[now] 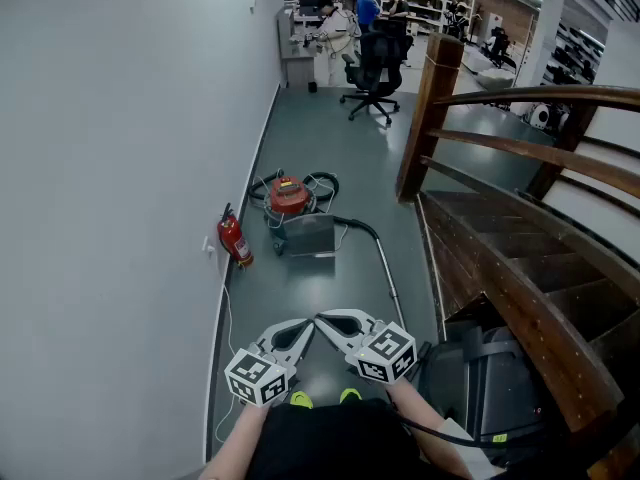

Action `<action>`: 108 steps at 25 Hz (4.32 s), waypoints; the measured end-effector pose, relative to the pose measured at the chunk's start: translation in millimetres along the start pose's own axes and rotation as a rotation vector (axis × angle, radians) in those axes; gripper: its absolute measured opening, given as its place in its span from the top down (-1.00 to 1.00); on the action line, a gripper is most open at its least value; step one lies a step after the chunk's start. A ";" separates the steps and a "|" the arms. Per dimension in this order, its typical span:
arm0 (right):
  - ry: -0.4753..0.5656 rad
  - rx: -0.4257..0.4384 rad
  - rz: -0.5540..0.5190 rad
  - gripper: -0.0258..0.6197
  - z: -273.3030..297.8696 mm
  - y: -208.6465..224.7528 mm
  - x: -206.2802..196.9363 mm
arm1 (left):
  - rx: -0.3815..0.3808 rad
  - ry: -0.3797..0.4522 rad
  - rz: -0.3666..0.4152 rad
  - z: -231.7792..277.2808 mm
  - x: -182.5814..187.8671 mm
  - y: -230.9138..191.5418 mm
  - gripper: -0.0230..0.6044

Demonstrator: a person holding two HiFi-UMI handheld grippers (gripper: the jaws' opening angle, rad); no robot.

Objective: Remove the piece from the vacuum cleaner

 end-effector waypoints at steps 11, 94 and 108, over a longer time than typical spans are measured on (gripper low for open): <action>-0.013 -0.004 -0.005 0.88 4.9 -0.7 -3.4 | -0.003 0.002 -0.023 -2.1 -3.7 -4.5 0.90; -0.205 0.145 0.022 0.88 136.8 233.4 3.1 | 0.120 -0.149 -0.159 174.3 12.7 -201.4 0.90; -0.174 0.152 0.072 0.87 153.0 279.3 11.3 | 0.128 -0.195 -0.109 211.5 24.4 -231.8 0.90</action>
Point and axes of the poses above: the fingertips, and each gripper's own axes: z forward along the fingers, y to its right, x out of its top, the point moved 1 cm from there along -z, backward along the fingers, and after that the axes turned 1 degree about -z, right-handed, at the moved point
